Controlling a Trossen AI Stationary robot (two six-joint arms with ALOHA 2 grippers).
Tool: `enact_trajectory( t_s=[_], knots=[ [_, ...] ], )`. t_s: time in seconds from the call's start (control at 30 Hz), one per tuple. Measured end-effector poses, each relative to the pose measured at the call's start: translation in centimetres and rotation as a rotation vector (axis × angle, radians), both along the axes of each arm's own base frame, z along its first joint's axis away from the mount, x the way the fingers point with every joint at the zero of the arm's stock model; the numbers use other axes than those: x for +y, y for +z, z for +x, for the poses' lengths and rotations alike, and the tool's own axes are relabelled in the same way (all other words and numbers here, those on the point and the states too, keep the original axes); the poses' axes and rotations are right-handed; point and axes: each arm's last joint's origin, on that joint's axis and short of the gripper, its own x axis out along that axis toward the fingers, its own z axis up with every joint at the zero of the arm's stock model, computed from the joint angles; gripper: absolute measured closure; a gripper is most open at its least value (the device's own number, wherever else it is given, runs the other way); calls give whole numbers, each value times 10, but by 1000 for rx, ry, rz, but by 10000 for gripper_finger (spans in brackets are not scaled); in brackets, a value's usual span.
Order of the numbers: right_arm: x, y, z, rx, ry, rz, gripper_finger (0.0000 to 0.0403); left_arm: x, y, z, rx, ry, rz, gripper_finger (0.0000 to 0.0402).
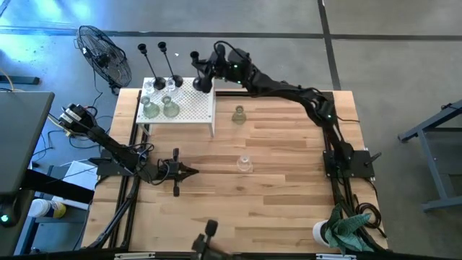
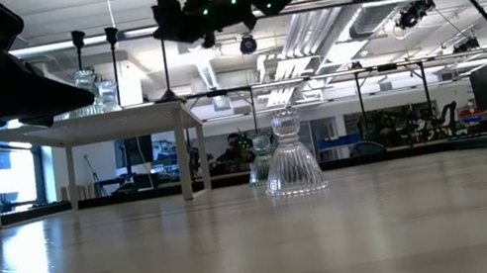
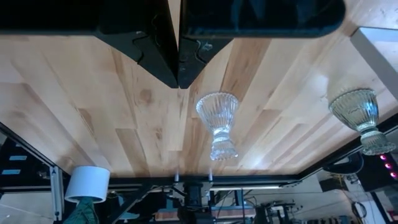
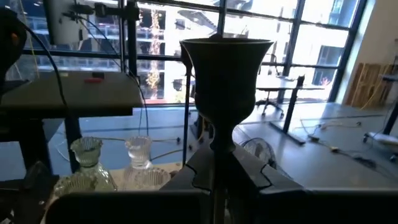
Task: Pick & Place candle stick holders
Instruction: Put the black candle holder on the shelf aligned with the black candle holders
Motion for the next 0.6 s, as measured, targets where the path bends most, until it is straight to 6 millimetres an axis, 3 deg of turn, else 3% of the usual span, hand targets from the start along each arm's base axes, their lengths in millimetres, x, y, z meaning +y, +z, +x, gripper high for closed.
enact_trajectory(
  t_s=[0.3, 0.6],
  knots=[
    [-18, -25, 11, -4, -29, 41, 389, 0, 0, 0, -1, 3, 2, 401],
    [-23, -36, 12, -2, -55, 54, 389, 1, 0, 0, -3, 20, 6, 401]
  ],
)
